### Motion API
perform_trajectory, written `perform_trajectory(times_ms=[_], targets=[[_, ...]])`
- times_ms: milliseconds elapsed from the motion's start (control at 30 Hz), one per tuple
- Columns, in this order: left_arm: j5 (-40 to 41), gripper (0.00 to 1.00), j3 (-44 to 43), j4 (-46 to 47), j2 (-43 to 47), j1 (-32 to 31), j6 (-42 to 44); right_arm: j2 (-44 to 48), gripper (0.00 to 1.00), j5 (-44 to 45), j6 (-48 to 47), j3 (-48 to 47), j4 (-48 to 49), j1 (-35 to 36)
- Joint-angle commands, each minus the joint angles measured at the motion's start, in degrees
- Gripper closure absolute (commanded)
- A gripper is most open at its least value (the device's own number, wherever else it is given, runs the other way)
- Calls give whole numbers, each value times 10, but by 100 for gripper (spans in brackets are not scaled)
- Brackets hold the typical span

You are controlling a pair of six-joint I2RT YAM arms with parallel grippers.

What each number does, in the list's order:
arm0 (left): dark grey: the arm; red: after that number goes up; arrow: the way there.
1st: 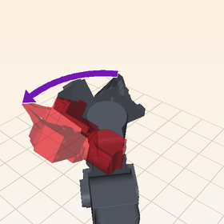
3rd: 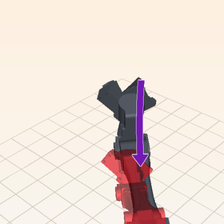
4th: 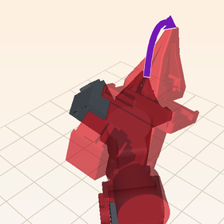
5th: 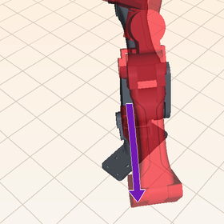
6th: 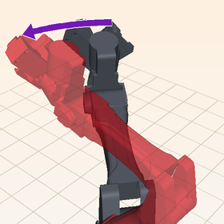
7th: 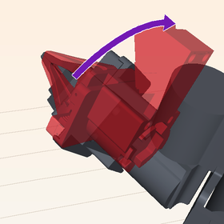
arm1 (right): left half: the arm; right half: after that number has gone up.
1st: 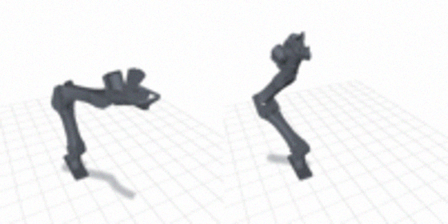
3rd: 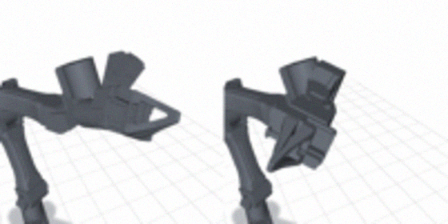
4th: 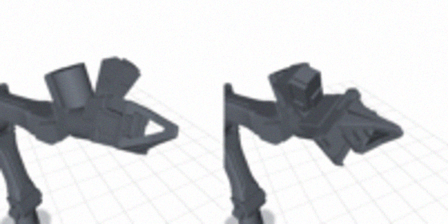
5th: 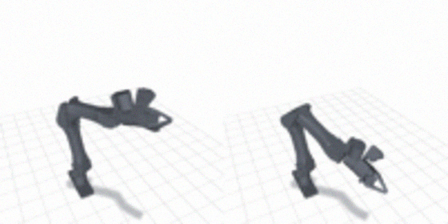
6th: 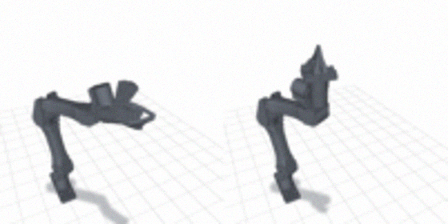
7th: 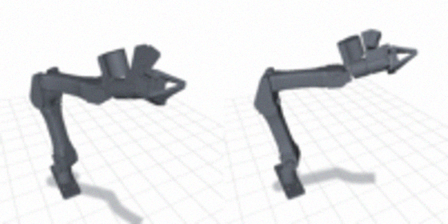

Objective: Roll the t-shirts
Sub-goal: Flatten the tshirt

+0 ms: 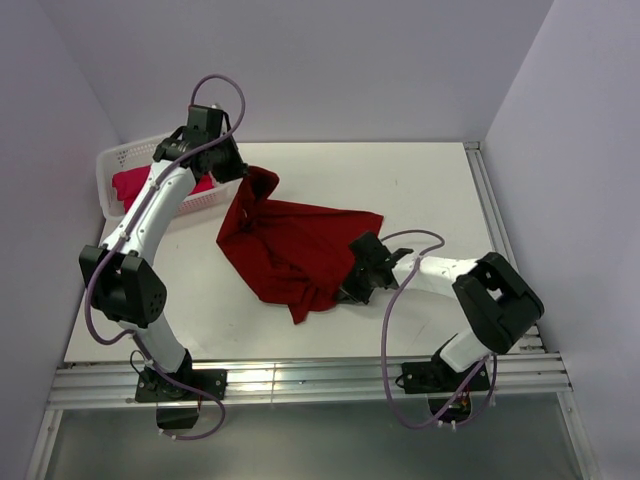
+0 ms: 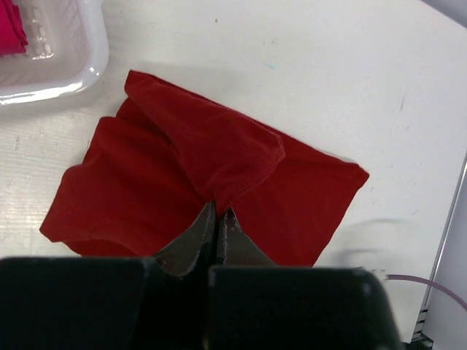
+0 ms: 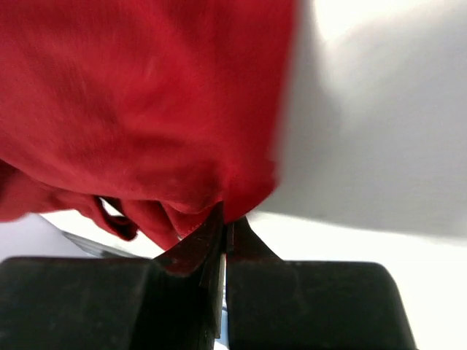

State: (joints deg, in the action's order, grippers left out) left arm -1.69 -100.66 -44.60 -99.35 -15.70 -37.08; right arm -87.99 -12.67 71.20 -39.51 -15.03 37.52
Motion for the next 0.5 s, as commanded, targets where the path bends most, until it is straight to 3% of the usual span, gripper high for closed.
perform_trajectory(times_ms=[0,200,467], targets=[[-9,100,17,17,27,3,0,55,100,30,-38,7,-31,-52],[-25,100,70,38,55,4,-18,112,100,41,-159,29,-87,-229],[-31,100,213,63,130,8,-35,79,100,58,-227,-6,-106,-339]])
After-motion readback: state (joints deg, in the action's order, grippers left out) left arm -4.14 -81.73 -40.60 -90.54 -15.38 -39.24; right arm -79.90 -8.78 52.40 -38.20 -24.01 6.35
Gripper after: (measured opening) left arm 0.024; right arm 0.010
